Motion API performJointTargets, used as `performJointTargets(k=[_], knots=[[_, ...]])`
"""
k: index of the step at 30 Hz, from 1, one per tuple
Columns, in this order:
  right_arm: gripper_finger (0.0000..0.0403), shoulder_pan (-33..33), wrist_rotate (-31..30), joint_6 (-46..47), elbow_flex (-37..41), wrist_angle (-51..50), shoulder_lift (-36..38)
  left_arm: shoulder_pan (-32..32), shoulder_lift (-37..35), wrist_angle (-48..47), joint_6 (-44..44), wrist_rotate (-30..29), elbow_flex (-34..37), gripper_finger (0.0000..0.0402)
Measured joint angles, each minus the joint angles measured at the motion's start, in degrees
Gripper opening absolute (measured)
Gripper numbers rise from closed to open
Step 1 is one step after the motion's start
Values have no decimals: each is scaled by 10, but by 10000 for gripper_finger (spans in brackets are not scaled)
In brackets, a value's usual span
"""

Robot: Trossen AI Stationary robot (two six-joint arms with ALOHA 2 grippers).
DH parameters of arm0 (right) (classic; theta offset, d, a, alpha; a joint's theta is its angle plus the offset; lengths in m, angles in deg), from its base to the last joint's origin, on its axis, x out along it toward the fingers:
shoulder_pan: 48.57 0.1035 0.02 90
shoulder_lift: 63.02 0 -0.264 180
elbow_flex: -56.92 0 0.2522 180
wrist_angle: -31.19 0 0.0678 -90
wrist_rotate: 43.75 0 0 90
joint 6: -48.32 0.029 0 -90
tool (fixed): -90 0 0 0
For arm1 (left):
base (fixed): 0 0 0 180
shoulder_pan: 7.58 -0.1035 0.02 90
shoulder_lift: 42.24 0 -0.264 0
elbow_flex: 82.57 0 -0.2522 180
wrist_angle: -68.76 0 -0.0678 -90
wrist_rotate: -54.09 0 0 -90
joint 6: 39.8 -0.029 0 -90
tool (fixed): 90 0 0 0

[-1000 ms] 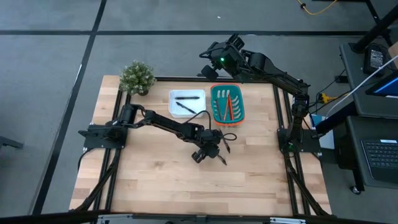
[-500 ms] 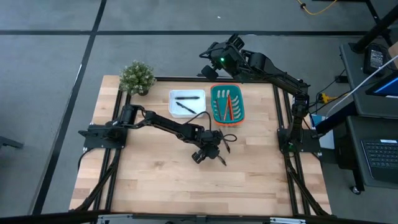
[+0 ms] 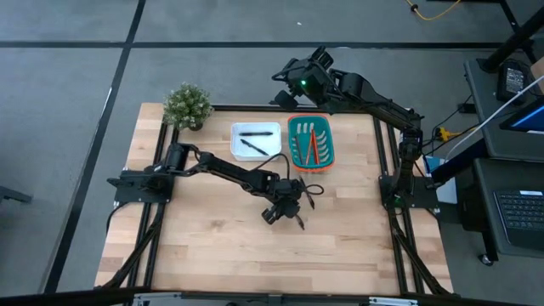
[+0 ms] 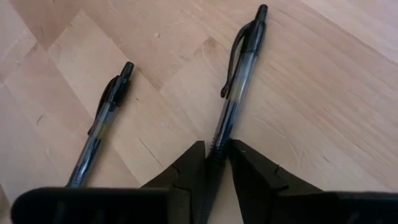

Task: Sort pens & pencils
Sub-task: Put the left black ballpen into the white bin

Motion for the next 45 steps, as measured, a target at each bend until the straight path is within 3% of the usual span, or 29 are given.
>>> performJointTargets(k=[8, 17, 45], knots=[[76, 0, 0, -3, 0, 5, 0, 0, 13, 0, -1, 2, -2, 67], [76, 0, 0, -4, 0, 9, 0, 0, 15, -17, 6, -2, -14, 22], [76, 0, -1, 0, 0, -11, 0, 18, 14, -73, 27, -70, -60, 19]])
